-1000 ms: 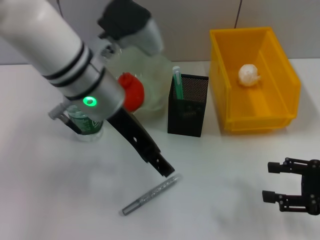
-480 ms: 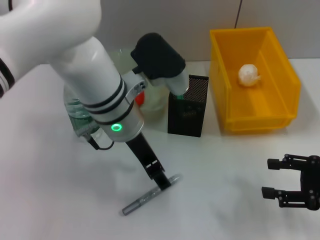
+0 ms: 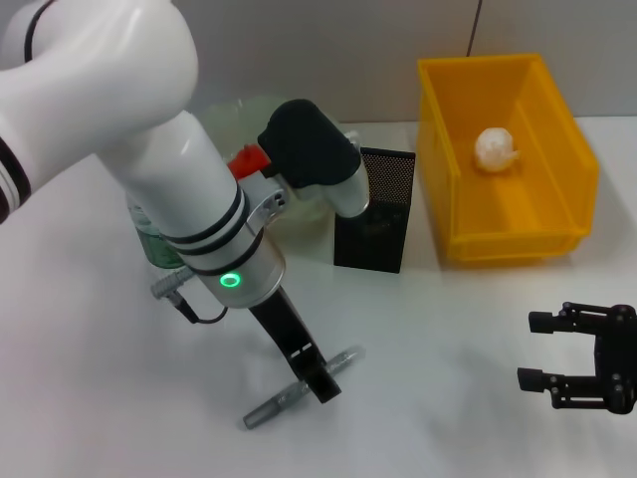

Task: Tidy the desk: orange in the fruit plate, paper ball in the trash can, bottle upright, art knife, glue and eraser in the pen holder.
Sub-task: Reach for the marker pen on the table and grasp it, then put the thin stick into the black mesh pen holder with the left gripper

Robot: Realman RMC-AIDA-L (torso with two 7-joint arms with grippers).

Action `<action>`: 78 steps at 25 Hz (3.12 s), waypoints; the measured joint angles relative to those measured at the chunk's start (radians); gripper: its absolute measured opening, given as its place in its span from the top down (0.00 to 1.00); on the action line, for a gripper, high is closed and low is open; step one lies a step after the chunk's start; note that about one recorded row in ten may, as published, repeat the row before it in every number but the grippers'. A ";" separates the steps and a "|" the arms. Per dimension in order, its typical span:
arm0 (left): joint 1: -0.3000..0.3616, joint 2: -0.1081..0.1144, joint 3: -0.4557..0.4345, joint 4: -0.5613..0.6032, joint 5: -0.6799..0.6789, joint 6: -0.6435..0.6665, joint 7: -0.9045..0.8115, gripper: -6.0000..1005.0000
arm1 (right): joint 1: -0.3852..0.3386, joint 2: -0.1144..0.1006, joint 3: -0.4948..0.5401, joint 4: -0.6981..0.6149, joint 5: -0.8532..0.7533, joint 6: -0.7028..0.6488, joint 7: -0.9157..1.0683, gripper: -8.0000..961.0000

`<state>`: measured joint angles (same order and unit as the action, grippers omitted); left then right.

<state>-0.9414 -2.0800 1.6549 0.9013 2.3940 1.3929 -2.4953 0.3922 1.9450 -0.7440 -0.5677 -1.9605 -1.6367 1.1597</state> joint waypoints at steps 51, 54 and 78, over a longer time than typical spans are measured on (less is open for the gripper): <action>0.032 0.000 0.117 -0.026 0.003 -0.081 0.032 0.71 | 0.008 0.006 0.000 0.000 0.002 0.000 0.014 0.20; 0.029 0.000 0.117 -0.026 0.006 -0.080 0.032 0.74 | 0.008 0.006 0.000 0.000 0.002 0.000 0.014 0.20; 0.267 0.012 -0.572 0.034 -0.669 -0.018 0.573 0.85 | 0.012 0.007 0.002 0.001 0.001 0.014 0.062 0.20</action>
<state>-0.6739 -2.0678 1.0832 0.9352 1.7246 1.3752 -1.9227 0.4045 1.9516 -0.7424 -0.5670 -1.9599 -1.6228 1.2221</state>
